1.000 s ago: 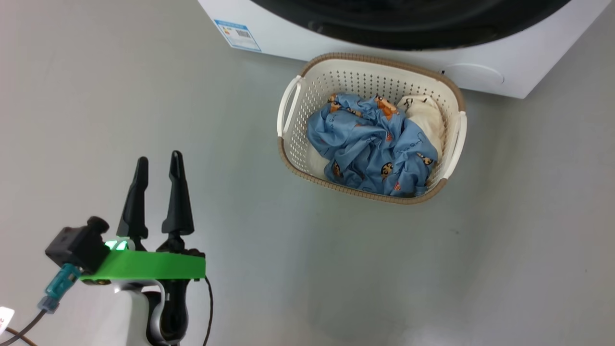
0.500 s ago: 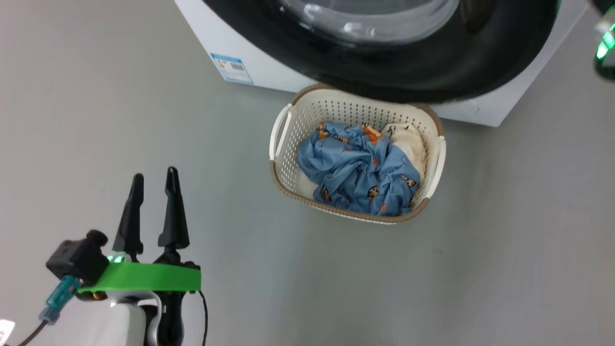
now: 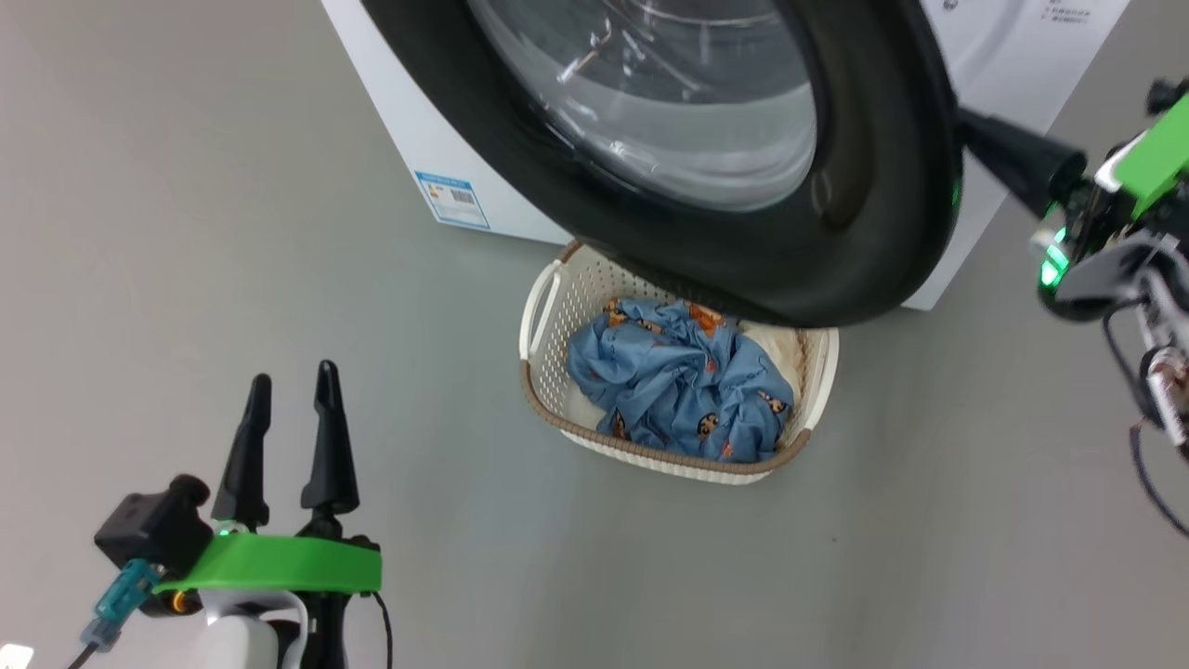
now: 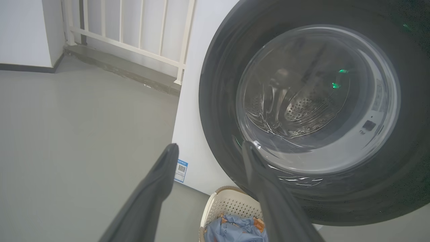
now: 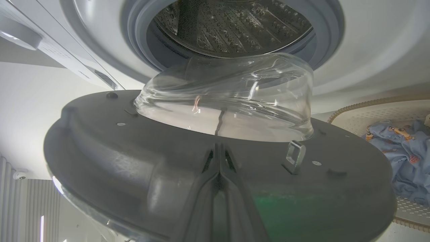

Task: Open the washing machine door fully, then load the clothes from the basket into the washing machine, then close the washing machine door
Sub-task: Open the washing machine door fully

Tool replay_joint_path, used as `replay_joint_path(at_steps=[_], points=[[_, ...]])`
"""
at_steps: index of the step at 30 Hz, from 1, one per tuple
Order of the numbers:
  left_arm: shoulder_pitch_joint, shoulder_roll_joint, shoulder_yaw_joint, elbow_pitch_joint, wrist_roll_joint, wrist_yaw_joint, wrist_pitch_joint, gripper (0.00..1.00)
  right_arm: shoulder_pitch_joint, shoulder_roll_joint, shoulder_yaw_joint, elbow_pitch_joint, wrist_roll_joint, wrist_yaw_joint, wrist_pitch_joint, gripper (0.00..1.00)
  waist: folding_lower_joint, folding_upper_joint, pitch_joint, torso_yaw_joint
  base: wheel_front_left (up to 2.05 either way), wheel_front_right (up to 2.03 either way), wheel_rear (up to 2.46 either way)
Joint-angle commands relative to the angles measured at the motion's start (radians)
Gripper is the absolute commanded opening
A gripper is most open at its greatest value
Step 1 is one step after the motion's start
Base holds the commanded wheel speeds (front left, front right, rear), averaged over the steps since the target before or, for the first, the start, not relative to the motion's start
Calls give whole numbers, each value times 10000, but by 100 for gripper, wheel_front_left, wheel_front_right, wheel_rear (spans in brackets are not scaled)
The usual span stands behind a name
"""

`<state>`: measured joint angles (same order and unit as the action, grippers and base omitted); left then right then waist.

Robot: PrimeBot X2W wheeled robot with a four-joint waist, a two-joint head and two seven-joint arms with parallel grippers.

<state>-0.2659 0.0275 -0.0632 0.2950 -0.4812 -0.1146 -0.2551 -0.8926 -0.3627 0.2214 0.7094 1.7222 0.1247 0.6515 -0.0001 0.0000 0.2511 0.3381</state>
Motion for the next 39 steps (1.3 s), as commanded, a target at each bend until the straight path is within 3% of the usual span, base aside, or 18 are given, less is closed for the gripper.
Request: replay_joint_path(at_steps=[1,22,29,39], points=[[66,227,421,-119,156,-18,-67,100,423,292,76,-515,137,60,137,0,1,0,-302,60,0,0,0],[1014,287,1015,72,641,-1,-67,100,3718,798,276,-2492,206,60,327,0,1,0,-1792,1403,0,0,0],[1198,424,983,102,840,102,-67,100,4189,974,361,-2937,201,60,356,0,1,0,-1942,1908,0,0,0],[1430,453,1260,-258,824,256,-67,100,4179,1429,796,-3113,104,60,605,0,1,0,-1857,2034,0,0,0]])
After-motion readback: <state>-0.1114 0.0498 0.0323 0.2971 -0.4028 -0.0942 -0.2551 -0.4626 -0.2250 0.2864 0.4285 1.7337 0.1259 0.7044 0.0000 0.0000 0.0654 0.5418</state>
